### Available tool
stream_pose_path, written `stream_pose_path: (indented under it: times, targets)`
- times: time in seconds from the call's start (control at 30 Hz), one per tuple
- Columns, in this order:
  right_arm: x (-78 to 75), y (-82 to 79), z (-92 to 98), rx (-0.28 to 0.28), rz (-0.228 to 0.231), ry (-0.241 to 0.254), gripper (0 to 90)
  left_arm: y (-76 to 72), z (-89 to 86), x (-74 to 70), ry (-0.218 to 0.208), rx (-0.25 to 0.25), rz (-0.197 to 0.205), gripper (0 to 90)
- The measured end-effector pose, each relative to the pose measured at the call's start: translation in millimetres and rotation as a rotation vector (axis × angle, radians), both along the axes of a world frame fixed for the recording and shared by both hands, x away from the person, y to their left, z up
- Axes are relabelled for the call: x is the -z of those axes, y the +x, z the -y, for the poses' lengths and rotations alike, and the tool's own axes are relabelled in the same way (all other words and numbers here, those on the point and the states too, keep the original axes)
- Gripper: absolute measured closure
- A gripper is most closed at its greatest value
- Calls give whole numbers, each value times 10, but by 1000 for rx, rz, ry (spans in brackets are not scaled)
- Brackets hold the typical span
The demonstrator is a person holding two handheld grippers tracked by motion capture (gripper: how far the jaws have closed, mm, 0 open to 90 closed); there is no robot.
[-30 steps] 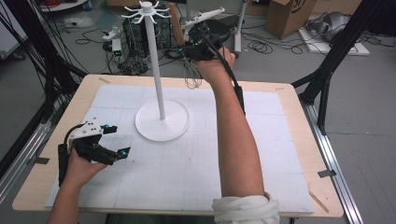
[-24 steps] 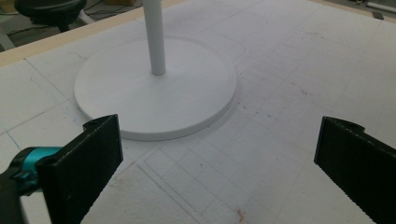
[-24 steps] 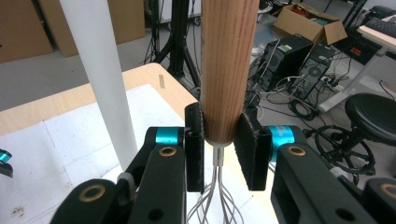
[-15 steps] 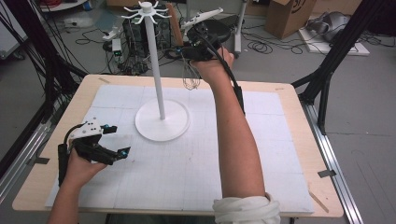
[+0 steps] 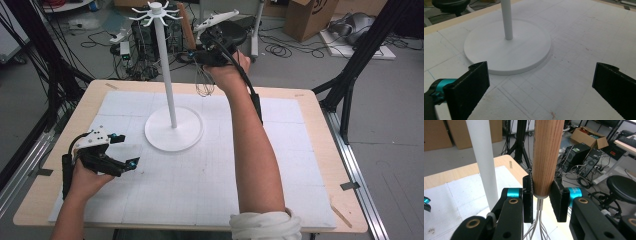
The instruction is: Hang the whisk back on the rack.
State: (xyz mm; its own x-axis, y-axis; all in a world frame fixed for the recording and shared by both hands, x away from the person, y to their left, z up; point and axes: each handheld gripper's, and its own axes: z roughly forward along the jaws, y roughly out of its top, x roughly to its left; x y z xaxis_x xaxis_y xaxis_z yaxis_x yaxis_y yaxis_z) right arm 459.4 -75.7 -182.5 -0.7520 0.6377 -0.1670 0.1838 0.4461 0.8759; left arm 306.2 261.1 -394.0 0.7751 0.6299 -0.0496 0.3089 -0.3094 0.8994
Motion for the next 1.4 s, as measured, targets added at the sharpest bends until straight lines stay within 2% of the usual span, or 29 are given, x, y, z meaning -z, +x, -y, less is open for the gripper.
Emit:
stream_pose_path:
  times: [0.17, 0.33, 0.4, 0.57, 0.67, 0.8, 0.97, 1.03, 1.13, 1.2, 1.4]
  targets:
    - [6, -47, -29, 10, 23, -20, 744, -1, -3, -3, 2, 2, 0, 16]
    - [48, -56, -42, 11, 16, 3, 743, -8, 5, -4, 2, 1, 3, 17]
    - [44, -44, -45, 16, 14, -3, 744, -9, 1, -7, 1, 2, 4, 16]
    - [-9, 11, -81, 25, 14, -38, 745, 1, 5, 3, 4, 1, 1, 16]
    - [-12, 1, -143, 3, 22, -59, 746, 3, -2, 3, 6, 2, -1, 16]
    - [23, -28, -205, -17, 16, -38, 743, -2, -10, 1, 0, -1, 1, 16]
    - [28, -25, -142, -17, 5, -20, 739, -2, -11, -1, 3, 1, 1, 16]
    - [29, -30, -114, -20, 0, -20, 712, 3, -6, 3, 7, 0, 0, 17]
    - [29, -43, -75, -38, -13, -1, 603, 2, 3, 8, 5, 1, -3, 16]
    - [31, -56, -52, -43, -12, -10, 588, 2, 2, 7, 9, 0, -2, 16]
    - [37, -118, 49, -57, -2, 9, 555, 3, 8, 8, 15, 3, -2, 16]
